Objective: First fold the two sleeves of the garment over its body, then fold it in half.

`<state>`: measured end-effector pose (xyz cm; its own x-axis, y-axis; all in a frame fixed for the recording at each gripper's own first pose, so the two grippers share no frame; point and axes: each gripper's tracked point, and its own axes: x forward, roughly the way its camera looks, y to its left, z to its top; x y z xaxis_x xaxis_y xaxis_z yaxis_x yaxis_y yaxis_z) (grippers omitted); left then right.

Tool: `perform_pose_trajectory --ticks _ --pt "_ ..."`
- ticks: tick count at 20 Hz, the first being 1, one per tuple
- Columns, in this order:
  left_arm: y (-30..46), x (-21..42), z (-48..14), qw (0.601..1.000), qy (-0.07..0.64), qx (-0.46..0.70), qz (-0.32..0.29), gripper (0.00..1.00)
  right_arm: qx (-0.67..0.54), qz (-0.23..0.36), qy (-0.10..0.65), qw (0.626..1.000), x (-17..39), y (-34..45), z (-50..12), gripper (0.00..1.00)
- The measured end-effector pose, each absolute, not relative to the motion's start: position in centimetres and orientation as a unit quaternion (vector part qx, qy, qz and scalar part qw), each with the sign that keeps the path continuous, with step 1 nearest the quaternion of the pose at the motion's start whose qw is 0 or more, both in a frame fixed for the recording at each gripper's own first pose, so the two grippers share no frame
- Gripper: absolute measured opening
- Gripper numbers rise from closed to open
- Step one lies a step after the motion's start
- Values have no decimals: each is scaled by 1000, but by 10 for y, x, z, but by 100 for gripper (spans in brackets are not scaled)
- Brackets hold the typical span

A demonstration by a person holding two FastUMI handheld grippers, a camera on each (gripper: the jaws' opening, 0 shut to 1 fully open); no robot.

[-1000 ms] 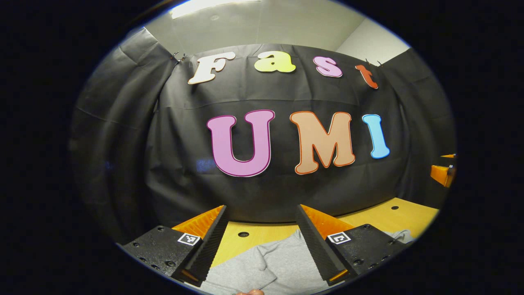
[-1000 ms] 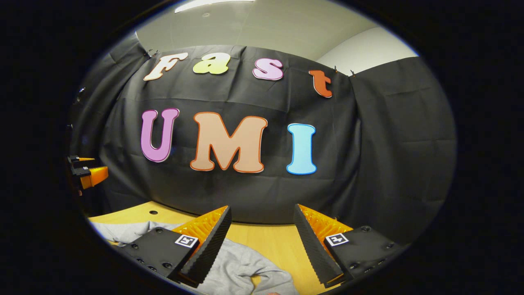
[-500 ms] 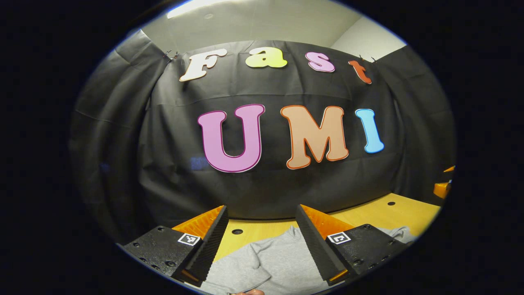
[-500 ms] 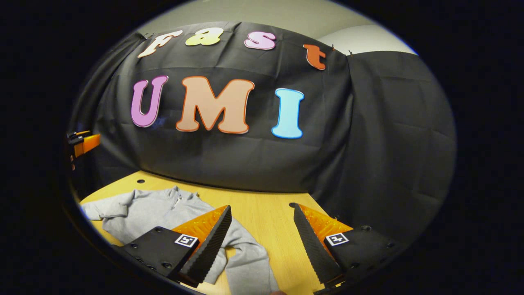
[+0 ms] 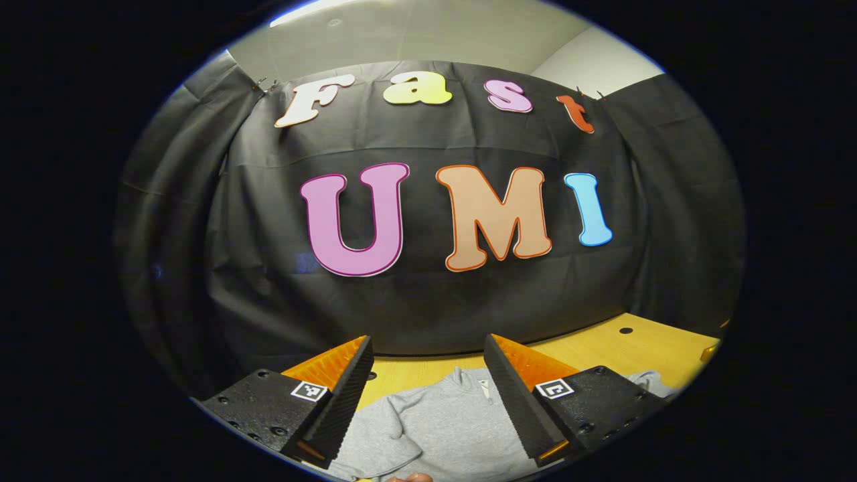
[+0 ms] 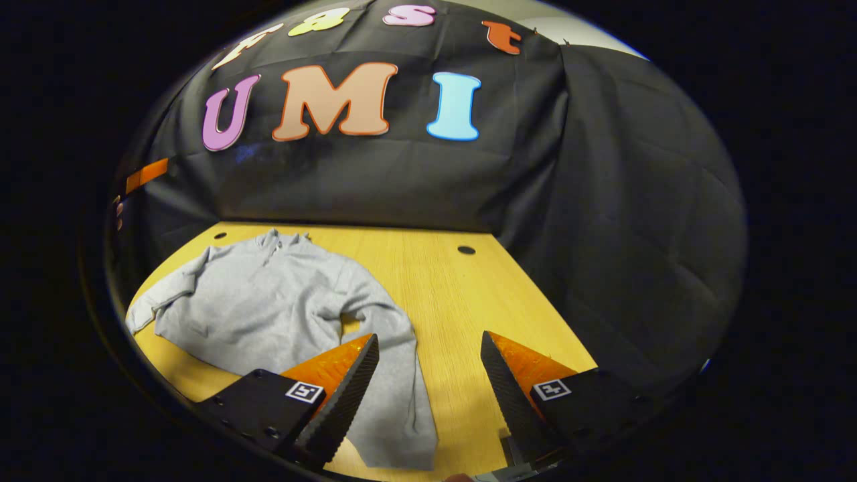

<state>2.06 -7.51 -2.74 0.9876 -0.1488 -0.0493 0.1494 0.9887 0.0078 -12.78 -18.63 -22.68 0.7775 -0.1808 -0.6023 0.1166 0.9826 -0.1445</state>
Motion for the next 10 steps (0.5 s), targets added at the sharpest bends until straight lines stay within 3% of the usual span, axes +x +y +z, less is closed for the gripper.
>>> perform_pose_trajectory --ticks 10 --pt "-88 25 -34 995 35 0 -92 96 -1 -51 456 889 -213 -179 -305 98"
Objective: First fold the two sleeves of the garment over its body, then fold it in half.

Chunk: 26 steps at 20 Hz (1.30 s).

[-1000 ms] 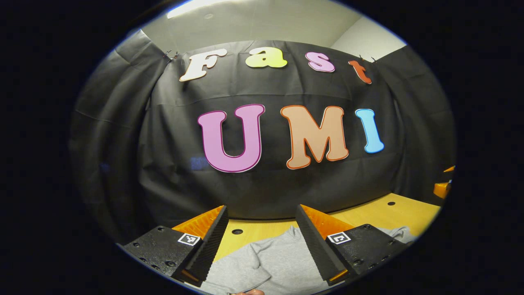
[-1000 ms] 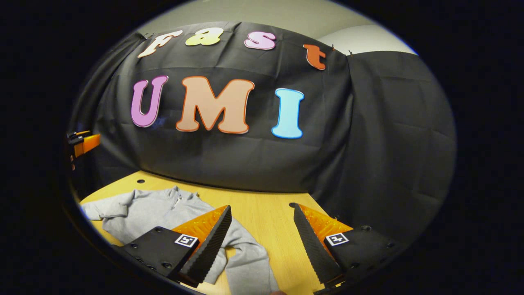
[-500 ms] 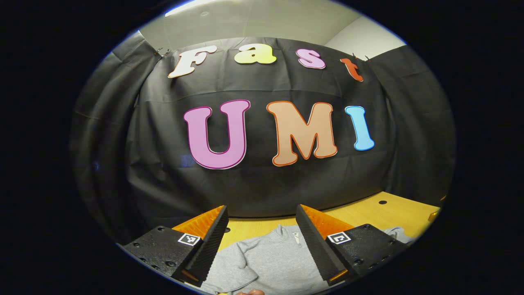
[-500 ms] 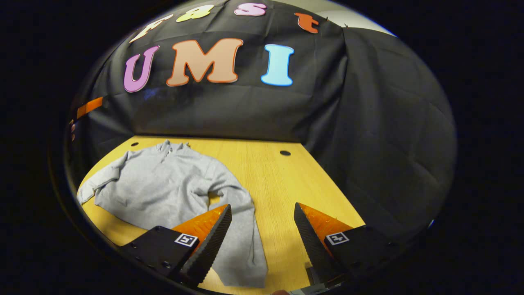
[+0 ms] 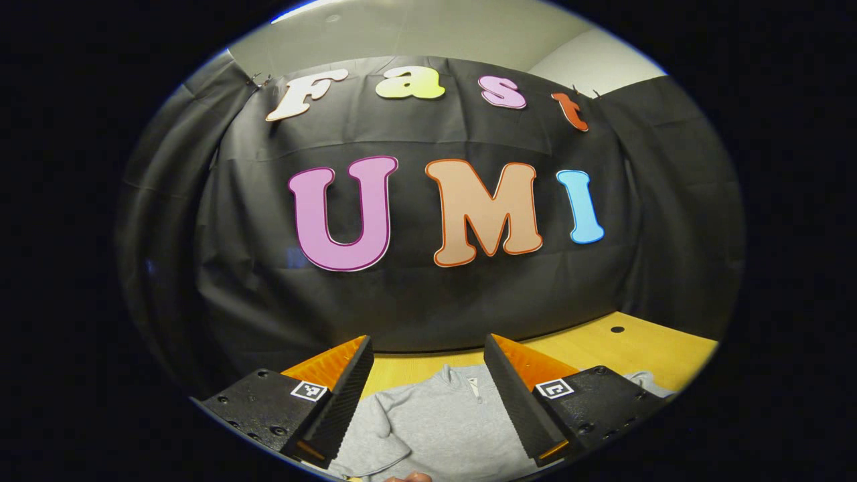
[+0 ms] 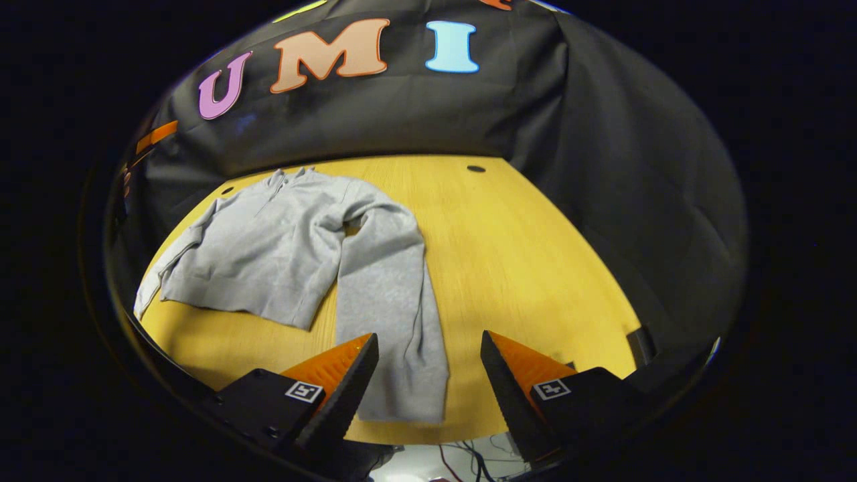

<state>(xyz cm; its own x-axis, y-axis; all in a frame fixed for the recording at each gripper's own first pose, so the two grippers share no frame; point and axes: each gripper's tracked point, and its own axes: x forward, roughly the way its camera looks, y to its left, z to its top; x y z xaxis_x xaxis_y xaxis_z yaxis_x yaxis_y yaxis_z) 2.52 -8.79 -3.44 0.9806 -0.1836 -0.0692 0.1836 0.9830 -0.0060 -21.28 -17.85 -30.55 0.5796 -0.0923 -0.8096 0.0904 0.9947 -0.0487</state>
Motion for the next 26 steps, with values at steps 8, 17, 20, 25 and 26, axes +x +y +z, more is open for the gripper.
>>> perform_pose_trajectory --ticks 8,17,20,25,26 --pt "-91 26 -35 995 35 6 -95 96 16 -36 519 854 -245 -170 -344 96" --pt "-92 30 -34 995 34 10 -93 96 65 -45 540 838 -241 -160 -353 35" --pt "-89 31 -34 995 35 7 -88 96 91 -52 544 832 -238 -158 -353 15" --pt "-80 32 -36 996 34 8 -77 99 125 -66 535 833 -225 -155 -346 15" --pt "-81 31 -34 997 33 9 -75 96 132 -69 527 837 -217 -155 -341 15"
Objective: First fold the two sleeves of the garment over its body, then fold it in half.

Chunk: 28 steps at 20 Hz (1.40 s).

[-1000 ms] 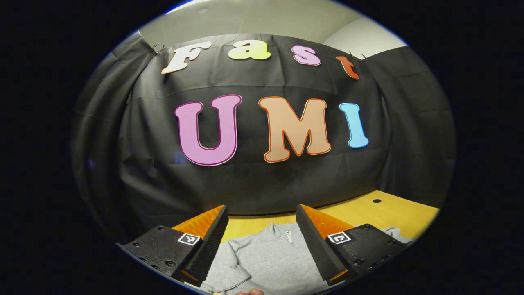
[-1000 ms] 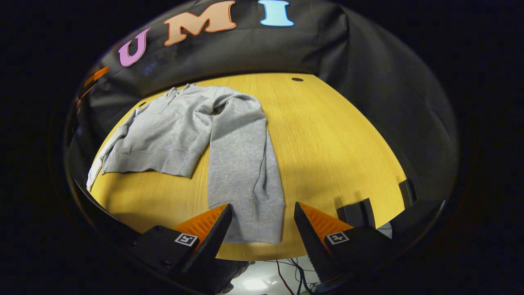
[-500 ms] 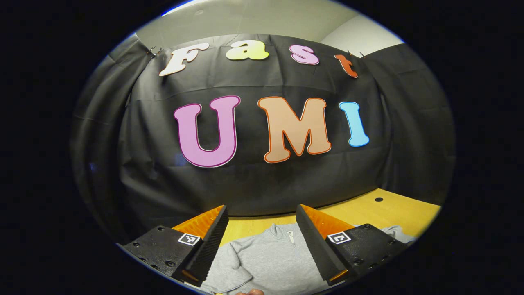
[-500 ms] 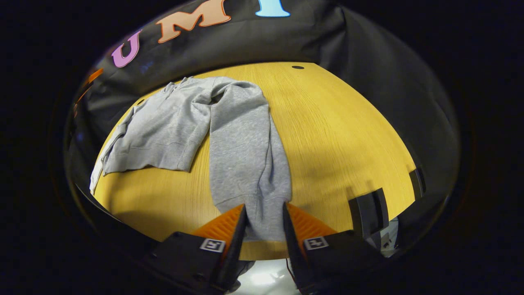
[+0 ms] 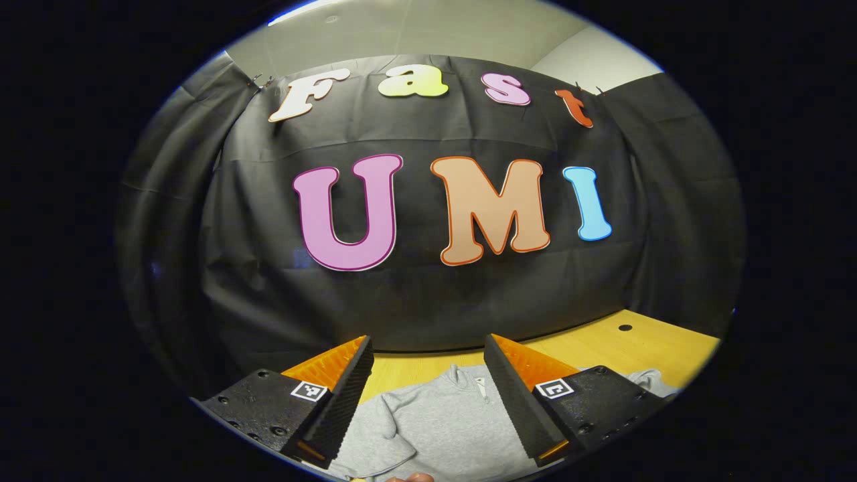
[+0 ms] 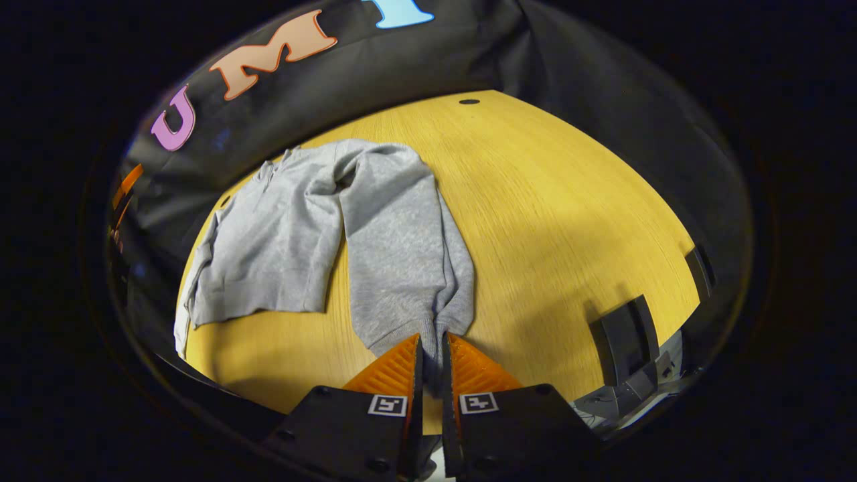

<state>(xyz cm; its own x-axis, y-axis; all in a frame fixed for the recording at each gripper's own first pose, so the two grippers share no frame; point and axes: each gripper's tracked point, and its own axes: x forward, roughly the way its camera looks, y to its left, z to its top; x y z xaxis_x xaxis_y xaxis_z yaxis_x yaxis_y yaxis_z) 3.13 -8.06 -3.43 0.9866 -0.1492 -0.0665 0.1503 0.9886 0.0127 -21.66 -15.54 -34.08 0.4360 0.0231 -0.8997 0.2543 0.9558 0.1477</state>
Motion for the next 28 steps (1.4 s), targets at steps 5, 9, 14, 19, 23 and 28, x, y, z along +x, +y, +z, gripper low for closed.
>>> perform_pose_trajectory --ticks 5,9,14,19,23,28 --pt "-77 29 -34 997 29 8 -71 96 176 -80 474 859 -163 -164 -304 15" --pt "-65 26 -35 998 33 4 -56 96 209 -73 433 874 -115 -163 -273 14" --pt "-38 21 -33 999 30 8 -26 96 233 -47 392 889 -55 -147 -240 15" --pt "-8 14 -35 999 34 10 7 96 258 -7 368 893 -7 -114 -217 14" --pt "15 7 -37 999 38 16 31 96 258 31 355 898 25 -79 -201 14" --pt "48 -3 -40 997 44 15 63 96 249 77 350 900 54 -27 -192 14"
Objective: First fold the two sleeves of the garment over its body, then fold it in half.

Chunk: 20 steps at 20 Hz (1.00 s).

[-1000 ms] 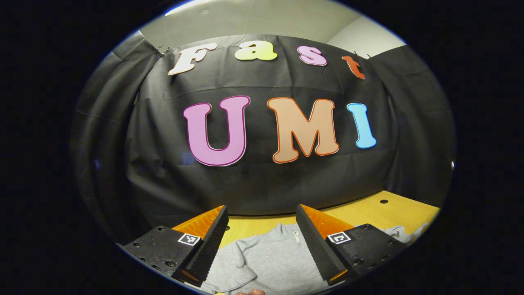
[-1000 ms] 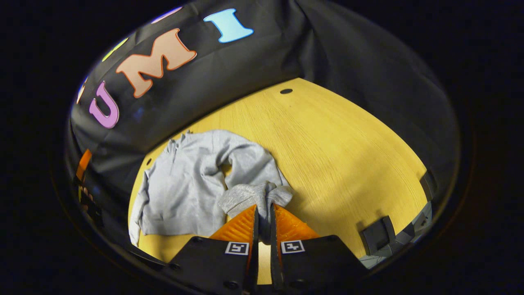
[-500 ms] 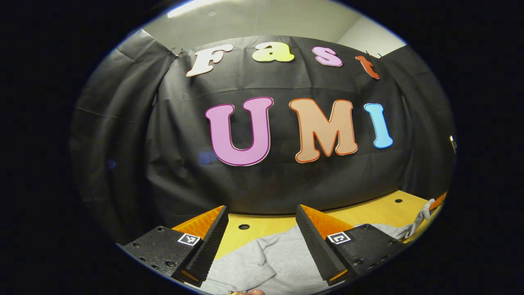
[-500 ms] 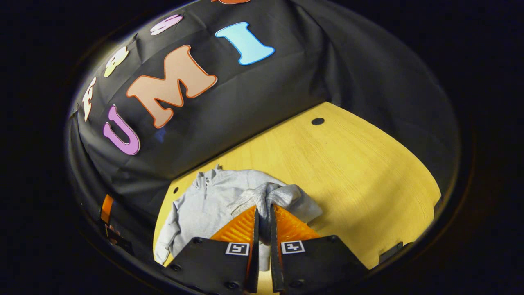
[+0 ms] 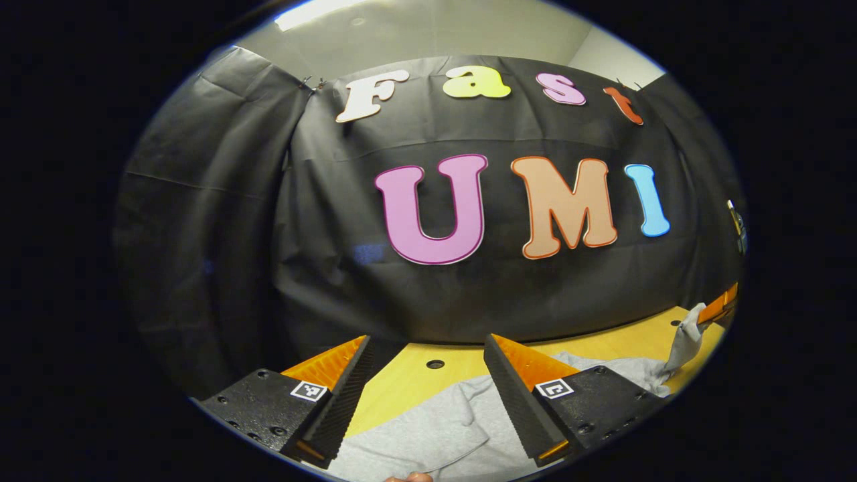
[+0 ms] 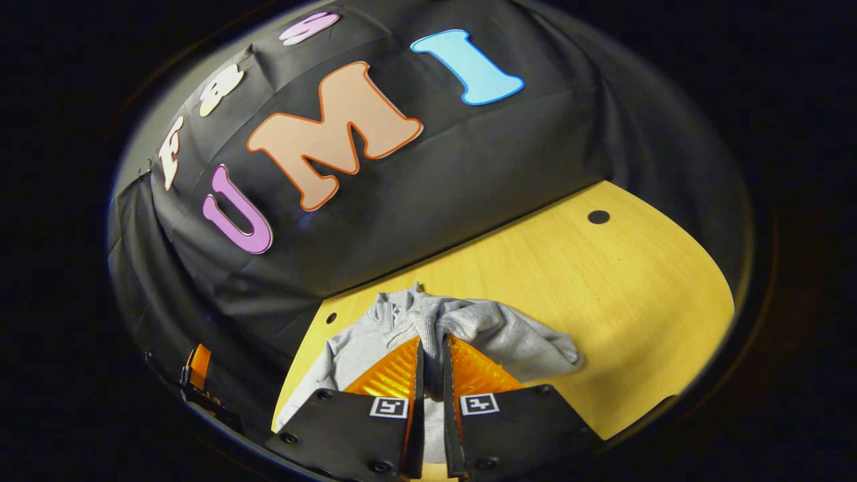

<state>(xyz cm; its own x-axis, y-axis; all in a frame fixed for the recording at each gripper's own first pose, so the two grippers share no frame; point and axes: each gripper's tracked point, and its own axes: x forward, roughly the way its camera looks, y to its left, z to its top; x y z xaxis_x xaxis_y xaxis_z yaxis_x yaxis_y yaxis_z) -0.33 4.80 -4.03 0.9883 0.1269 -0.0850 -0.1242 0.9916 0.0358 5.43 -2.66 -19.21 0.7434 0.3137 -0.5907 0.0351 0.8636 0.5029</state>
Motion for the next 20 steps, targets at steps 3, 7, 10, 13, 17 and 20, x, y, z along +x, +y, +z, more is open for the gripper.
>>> perform_pose_trajectory --ticks 3,7,10,13,17,20 --pt "71 -12 -42 995 47 14 86 97 239 107 353 898 64 6 -191 14" --pt "99 -24 -45 992 51 12 115 99 225 146 357 895 74 53 -187 14" --pt "120 -34 -49 989 55 13 135 97 212 177 366 888 81 96 -190 14" --pt "143 -47 -51 986 59 14 157 96 193 212 380 879 76 143 -197 14" --pt "172 -63 -54 981 65 20 181 97 175 252 413 857 65 204 -218 14" --pt "193 -76 -58 977 73 26 199 97 165 275 439 840 58 246 -239 14"
